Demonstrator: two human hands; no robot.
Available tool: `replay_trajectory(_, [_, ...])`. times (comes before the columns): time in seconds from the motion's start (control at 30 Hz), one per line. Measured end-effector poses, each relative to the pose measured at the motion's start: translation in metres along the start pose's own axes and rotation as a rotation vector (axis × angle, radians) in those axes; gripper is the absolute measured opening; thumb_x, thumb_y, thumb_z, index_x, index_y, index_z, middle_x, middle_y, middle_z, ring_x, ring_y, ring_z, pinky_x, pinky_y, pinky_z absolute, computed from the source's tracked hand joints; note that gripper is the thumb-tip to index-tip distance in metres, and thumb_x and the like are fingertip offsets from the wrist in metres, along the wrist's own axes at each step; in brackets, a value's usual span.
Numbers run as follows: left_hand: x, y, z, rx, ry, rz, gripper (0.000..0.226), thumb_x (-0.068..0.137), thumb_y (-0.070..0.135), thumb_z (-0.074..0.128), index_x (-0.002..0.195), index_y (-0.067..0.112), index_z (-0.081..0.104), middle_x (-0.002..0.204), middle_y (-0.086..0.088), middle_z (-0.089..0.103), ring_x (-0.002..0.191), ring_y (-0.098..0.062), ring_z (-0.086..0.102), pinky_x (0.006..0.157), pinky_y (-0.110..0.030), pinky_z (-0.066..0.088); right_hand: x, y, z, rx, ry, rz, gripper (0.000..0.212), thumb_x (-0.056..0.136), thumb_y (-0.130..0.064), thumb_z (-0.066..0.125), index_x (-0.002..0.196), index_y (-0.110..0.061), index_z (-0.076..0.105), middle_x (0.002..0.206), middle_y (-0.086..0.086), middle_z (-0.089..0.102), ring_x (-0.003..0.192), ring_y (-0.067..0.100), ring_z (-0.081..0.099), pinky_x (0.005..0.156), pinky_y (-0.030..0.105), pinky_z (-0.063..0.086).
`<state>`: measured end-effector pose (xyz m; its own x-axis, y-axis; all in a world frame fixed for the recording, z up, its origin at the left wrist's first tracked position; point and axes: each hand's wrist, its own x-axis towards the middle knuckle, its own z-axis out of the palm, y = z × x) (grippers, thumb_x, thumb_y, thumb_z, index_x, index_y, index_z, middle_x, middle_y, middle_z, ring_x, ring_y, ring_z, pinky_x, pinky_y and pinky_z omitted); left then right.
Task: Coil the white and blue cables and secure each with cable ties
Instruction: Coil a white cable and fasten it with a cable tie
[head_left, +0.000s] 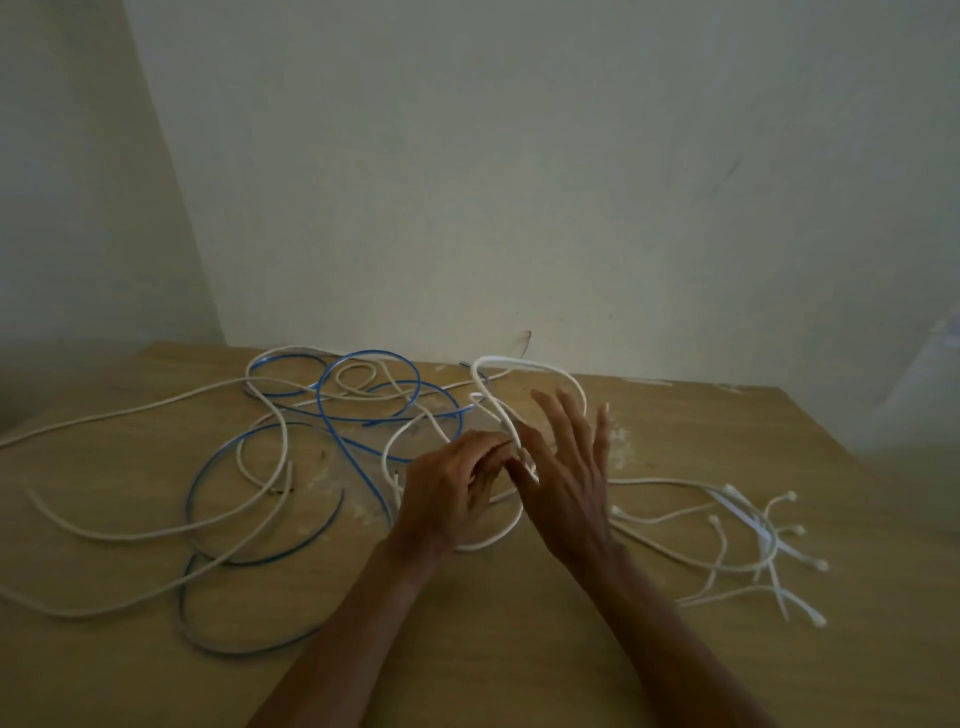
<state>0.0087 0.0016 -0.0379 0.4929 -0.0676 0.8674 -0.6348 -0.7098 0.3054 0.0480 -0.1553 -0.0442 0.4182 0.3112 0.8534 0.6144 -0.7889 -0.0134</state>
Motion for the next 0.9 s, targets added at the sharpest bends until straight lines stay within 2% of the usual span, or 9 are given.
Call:
replay_trajectory(0.13, [0.003,-0.008,-0.008,0.019,-0.015,-0.175,0.027,0.095,0.045,0.06,0.093,0.019,0.069,0.062,0.022,0.051,0.057,0.01,0.052,0.056,-0.008,0.038,0.002,0.016,-0.004,0.23,0.057,0.198,0.02,0.097,-0.02,0.051,0.094,-0.012,0.069,0.093,0.004,0.072,0.091,0.027,0.068,0.099,0.054,0.047])
replay_trajectory(0.2, [0.003,-0.024,-0.015,0.049,-0.017,-0.24,0.033,0.093,0.052,0.058,0.084,0.022,0.065,0.057,0.016,0.046,0.052,0.004,0.047,0.052,-0.012,0.033,0.006,0.028,-0.011,0.389,0.096,0.478,0.018,0.095,-0.007,0.051,0.096,-0.009,0.069,0.081,0.0,0.071,0.076,0.021,0.068,0.079,0.043,0.056])
replay_trajectory(0.3, [0.001,-0.04,-0.023,-0.082,0.02,-0.337,0.037,0.096,0.047,0.057,0.075,0.016,0.057,0.059,0.009,0.045,0.053,-0.004,0.041,0.051,-0.02,0.032,0.015,0.045,-0.023,0.476,0.079,0.798,0.014,0.101,-0.016,0.057,0.099,-0.01,0.069,0.073,-0.01,0.068,0.072,0.003,0.065,0.075,0.035,0.05])
replay_trajectory(0.37, [0.003,-0.039,-0.023,-0.251,0.039,-0.524,0.041,0.102,0.042,0.052,0.075,0.01,0.054,0.058,0.007,0.04,0.053,-0.007,0.036,0.049,-0.023,0.03,0.024,0.056,-0.03,0.459,-0.113,0.878,0.033,0.091,-0.032,0.072,0.112,-0.007,0.066,0.091,0.0,0.07,0.093,0.012,0.069,0.079,0.028,0.048])
replay_trajectory(0.43, [0.009,-0.037,-0.022,-0.582,0.098,-0.801,0.041,0.108,0.033,0.043,0.075,0.01,0.051,0.056,0.005,0.031,0.047,-0.009,0.028,0.044,-0.022,0.026,0.03,0.059,-0.035,0.316,-0.372,0.888,0.084,0.076,-0.043,0.084,0.139,0.0,0.047,0.132,0.016,0.056,0.128,0.031,0.051,0.1,0.032,0.042])
replay_trajectory(0.53, [0.018,-0.041,-0.023,-1.132,0.228,-1.122,0.04,0.11,0.027,0.033,0.077,0.014,0.051,0.052,0.009,0.027,0.04,-0.006,0.022,0.036,-0.018,0.022,0.04,0.044,-0.047,0.1,-0.16,0.677,0.126,0.069,-0.057,0.081,0.156,0.002,0.012,0.162,0.024,0.017,0.151,0.036,0.013,0.123,0.041,0.015])
replay_trajectory(0.63, [0.02,-0.039,-0.025,-1.343,0.242,-1.177,0.04,0.111,0.028,0.03,0.079,0.013,0.049,0.052,0.009,0.027,0.039,-0.005,0.024,0.033,-0.018,0.023,0.044,0.018,-0.04,0.194,-0.175,0.254,0.104,0.084,-0.065,0.06,0.158,-0.006,0.017,0.165,0.016,0.018,0.154,0.029,0.011,0.126,0.041,0.012])
replay_trajectory(0.77, [0.022,-0.037,-0.027,-1.574,0.376,-1.241,0.04,0.11,0.026,0.03,0.076,0.014,0.046,0.049,0.008,0.026,0.036,-0.005,0.024,0.033,-0.018,0.021,0.039,-0.02,-0.022,0.653,-0.544,0.378,0.085,0.092,-0.079,0.023,0.119,-0.012,0.066,0.116,0.01,0.071,0.108,0.021,0.066,0.09,0.042,0.053])
replay_trajectory(0.9, [0.016,-0.04,-0.027,-1.557,0.519,-1.296,0.04,0.111,0.024,0.029,0.075,0.013,0.043,0.045,0.007,0.026,0.034,-0.006,0.023,0.033,-0.018,0.024,0.018,-0.044,-0.021,0.998,-0.586,0.51,0.035,0.092,-0.044,0.065,0.103,-0.011,0.07,0.077,0.007,0.075,0.065,0.011,0.069,0.058,0.024,0.052])
